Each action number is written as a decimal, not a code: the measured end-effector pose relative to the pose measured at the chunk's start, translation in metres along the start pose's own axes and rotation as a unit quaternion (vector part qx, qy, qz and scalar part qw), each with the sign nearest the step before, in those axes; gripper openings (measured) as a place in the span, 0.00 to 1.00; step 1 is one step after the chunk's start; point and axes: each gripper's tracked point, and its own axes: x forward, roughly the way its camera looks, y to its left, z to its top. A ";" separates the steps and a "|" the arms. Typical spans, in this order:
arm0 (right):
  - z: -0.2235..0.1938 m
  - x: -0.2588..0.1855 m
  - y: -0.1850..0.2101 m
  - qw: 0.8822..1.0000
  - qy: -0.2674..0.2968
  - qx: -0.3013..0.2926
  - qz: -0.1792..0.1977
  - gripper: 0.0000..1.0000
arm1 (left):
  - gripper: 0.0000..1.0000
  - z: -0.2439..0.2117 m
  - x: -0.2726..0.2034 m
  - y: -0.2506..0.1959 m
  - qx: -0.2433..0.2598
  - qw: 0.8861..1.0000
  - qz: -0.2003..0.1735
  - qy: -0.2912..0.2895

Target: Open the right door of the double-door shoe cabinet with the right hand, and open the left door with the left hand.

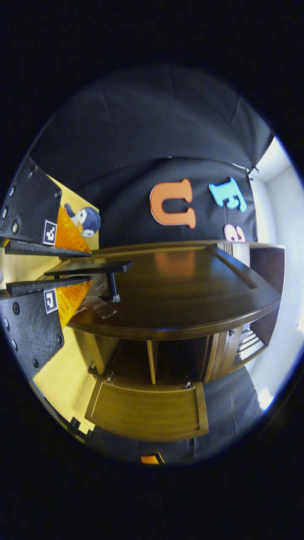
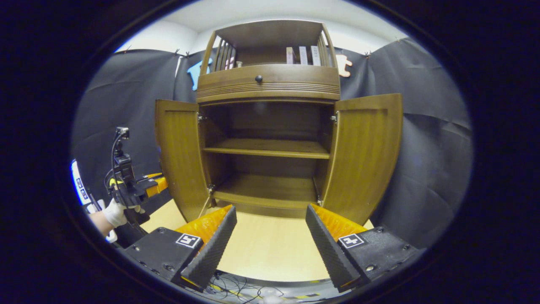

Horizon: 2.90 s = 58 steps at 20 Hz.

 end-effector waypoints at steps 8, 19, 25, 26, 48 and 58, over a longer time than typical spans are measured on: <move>0.000 0.011 0.013 1.000 0.007 -0.011 0.017 1.00 | 0.10 -0.003 -0.004 0.034 -0.036 0.999 -0.020 0.007; -0.007 0.021 0.010 1.000 0.023 -0.011 0.011 1.00 | 0.10 -0.003 0.002 0.062 -0.017 0.995 -0.098 0.017; -0.004 0.022 0.018 0.999 0.028 -0.025 0.019 1.00 | 0.11 -0.002 0.009 0.059 -0.030 0.985 -0.169 0.014; -0.003 0.022 0.018 0.999 0.026 -0.024 0.020 1.00 | 0.10 -0.001 0.007 0.058 -0.036 0.984 -0.177 0.014; -0.004 0.029 -0.008 0.998 0.015 -0.012 0.059 1.00 | 0.96 0.018 -0.104 0.077 -0.065 0.996 -0.018 0.063; 0.031 0.030 -0.070 0.999 -0.026 0.023 0.030 1.00 | 0.95 0.134 -0.105 -0.031 -0.033 0.997 0.067 -0.022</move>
